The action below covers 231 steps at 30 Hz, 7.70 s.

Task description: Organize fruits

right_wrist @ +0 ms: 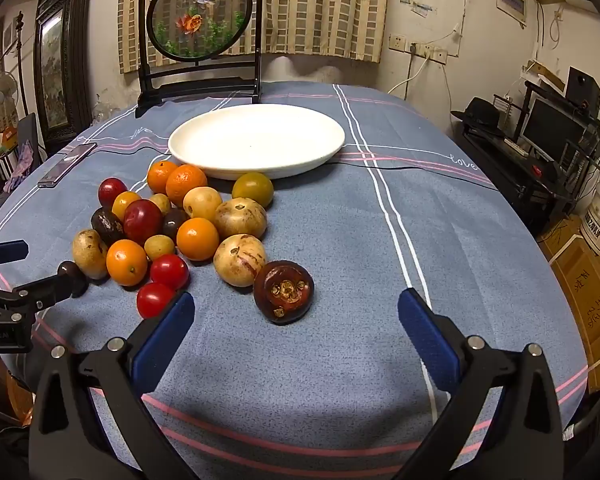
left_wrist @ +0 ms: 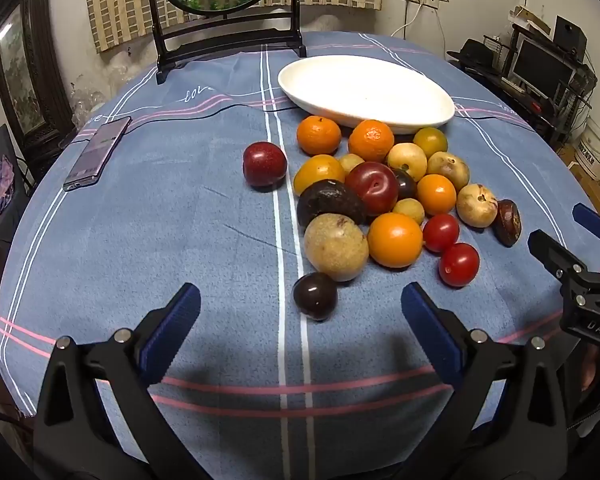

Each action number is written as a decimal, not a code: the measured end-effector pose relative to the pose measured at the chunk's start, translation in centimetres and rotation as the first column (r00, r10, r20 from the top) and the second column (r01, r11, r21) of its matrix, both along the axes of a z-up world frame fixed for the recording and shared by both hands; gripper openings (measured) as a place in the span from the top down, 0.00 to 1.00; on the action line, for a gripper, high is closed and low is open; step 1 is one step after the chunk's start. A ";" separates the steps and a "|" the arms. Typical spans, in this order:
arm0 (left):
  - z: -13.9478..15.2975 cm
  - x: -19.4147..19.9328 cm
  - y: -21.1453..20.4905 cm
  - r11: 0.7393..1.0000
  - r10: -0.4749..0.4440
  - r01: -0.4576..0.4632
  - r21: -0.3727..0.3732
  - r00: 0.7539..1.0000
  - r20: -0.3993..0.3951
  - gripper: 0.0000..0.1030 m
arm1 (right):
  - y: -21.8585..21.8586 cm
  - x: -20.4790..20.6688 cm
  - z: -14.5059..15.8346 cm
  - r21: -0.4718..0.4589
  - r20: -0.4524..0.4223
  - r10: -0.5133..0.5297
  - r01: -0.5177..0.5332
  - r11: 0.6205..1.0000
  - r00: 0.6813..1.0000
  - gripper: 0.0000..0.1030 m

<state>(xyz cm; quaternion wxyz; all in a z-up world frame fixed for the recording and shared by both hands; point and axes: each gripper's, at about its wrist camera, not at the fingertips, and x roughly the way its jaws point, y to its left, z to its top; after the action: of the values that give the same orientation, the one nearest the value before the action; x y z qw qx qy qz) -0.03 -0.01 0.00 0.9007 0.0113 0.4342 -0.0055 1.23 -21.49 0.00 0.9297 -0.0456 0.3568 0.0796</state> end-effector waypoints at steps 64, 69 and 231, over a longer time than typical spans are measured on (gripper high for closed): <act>-1.6 -0.3 0.0 0.997 -0.064 0.062 -0.044 0.997 -0.052 0.29 | -0.6 -0.1 -1.2 0.019 -0.022 -0.007 0.007 1.000 1.000 0.01; -2.6 0.7 0.7 0.995 -0.062 0.056 -0.083 0.996 -0.068 0.69 | -0.8 -0.2 -1.3 0.022 -0.026 -0.009 0.010 1.000 1.000 0.01; 4.5 6.3 1.6 0.987 -0.112 0.114 -0.110 0.993 0.022 0.56 | -1.9 3.9 2.9 0.188 -0.008 0.127 -0.123 0.974 0.992 0.69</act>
<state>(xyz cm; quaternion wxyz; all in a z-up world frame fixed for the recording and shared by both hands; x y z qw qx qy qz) 6.26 1.59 4.54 0.9015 -0.0144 0.4248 -0.0808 5.09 -23.39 2.87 0.9194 0.0206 0.3532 0.1717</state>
